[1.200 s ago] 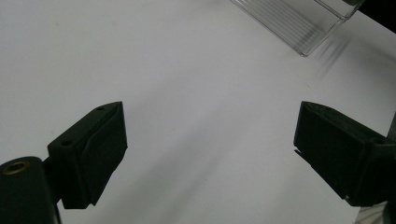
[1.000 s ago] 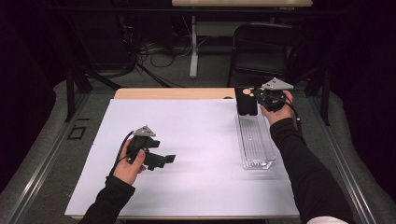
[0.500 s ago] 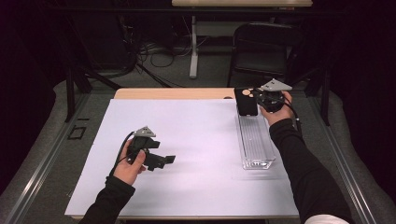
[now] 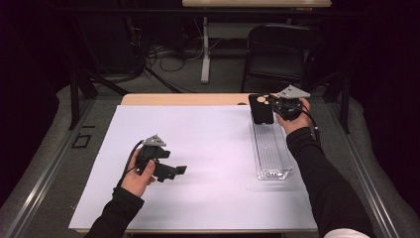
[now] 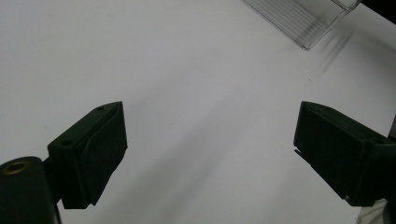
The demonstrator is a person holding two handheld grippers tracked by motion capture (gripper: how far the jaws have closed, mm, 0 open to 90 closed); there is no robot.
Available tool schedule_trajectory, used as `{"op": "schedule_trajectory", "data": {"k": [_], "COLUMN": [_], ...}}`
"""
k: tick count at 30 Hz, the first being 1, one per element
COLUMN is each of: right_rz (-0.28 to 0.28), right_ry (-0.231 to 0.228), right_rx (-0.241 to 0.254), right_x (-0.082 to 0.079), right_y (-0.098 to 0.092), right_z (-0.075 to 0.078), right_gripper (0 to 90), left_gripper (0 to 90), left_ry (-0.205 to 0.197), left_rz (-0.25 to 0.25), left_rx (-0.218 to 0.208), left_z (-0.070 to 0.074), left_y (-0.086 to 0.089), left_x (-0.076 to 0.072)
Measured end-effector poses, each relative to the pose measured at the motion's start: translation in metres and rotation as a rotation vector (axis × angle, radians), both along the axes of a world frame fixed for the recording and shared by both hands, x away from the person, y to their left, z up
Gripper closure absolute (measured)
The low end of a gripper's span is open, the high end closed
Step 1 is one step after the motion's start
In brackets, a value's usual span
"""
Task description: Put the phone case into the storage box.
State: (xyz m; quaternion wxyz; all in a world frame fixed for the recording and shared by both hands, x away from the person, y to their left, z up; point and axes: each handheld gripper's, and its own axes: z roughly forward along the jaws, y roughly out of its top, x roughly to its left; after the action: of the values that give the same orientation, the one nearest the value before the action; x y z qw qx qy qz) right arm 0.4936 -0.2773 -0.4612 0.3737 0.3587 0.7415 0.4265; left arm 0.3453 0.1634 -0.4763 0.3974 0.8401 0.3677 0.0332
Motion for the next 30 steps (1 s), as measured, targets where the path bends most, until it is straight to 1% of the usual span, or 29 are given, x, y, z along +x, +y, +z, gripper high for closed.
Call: {"op": "schedule_trajectory", "data": {"k": [11, 17, 21, 30], "right_rz": [0.008, 0.01, 0.005, -0.008], "right_ry": [0.005, 0.011, 0.006, 0.015], "right_rx": [-0.055, -0.097, -0.102, -0.106], "right_x": [0.0, 0.003, 0.005, 0.008], "right_y": [-0.002, -0.004, -0.005, -0.013], "right_z": [0.002, 0.004, 0.003, 0.001], "right_gripper": [83.8, 83.2, 82.9, 82.3], "left_gripper": [9.8, 9.8, 9.9, 9.9], "left_ry": [0.002, 0.006, 0.008, 0.015], "left_rz": [-0.007, -0.008, -0.006, -0.014], "left_rx": [0.003, 0.005, 0.003, 0.006], "left_z": [-0.001, -0.001, -0.003, -0.005], "left_y": [-0.003, -0.002, -0.003, -0.003], "left_x": [0.0, 0.0, 0.0, 0.001]}}
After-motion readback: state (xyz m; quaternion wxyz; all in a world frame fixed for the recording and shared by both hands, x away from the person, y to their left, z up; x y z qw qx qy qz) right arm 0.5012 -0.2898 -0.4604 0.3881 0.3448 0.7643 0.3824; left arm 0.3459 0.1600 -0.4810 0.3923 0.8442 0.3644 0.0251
